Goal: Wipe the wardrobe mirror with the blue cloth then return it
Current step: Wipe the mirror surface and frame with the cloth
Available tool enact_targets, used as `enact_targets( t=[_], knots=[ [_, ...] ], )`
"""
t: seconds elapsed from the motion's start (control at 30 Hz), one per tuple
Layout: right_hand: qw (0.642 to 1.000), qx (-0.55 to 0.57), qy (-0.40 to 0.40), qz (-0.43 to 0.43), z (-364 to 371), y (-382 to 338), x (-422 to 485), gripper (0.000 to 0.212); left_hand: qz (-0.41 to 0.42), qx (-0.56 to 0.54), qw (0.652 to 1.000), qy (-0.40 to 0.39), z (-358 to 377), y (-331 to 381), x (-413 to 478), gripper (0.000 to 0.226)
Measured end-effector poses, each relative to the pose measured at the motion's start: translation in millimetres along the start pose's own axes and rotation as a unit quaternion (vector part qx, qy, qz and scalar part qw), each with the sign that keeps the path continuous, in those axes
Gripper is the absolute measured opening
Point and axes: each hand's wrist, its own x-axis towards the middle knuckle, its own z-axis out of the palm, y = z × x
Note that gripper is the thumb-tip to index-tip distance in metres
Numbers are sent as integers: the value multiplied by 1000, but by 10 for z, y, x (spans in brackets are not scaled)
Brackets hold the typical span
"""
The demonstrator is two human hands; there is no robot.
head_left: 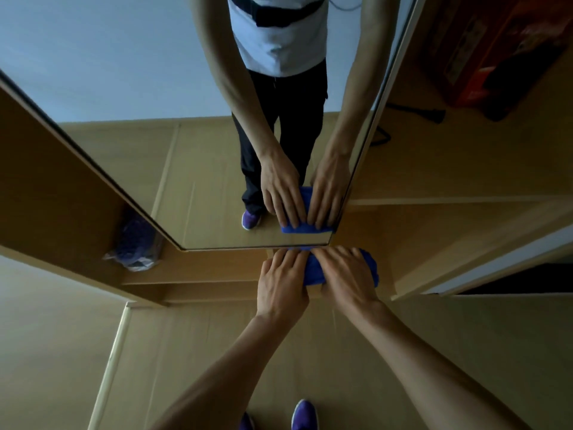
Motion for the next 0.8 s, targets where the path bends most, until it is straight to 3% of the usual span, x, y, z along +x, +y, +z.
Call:
enact_targets(
  t=[0.53, 0.8],
  knots=[
    [978, 56, 176, -95, -1806, -482, -353, 51, 133, -3, 976, 170, -1942, 457, -303, 55],
    [939, 65, 312, -127, -2800, -746, -288, 54, 187, -28, 934, 303, -2973, 794, -244, 60]
  ],
)
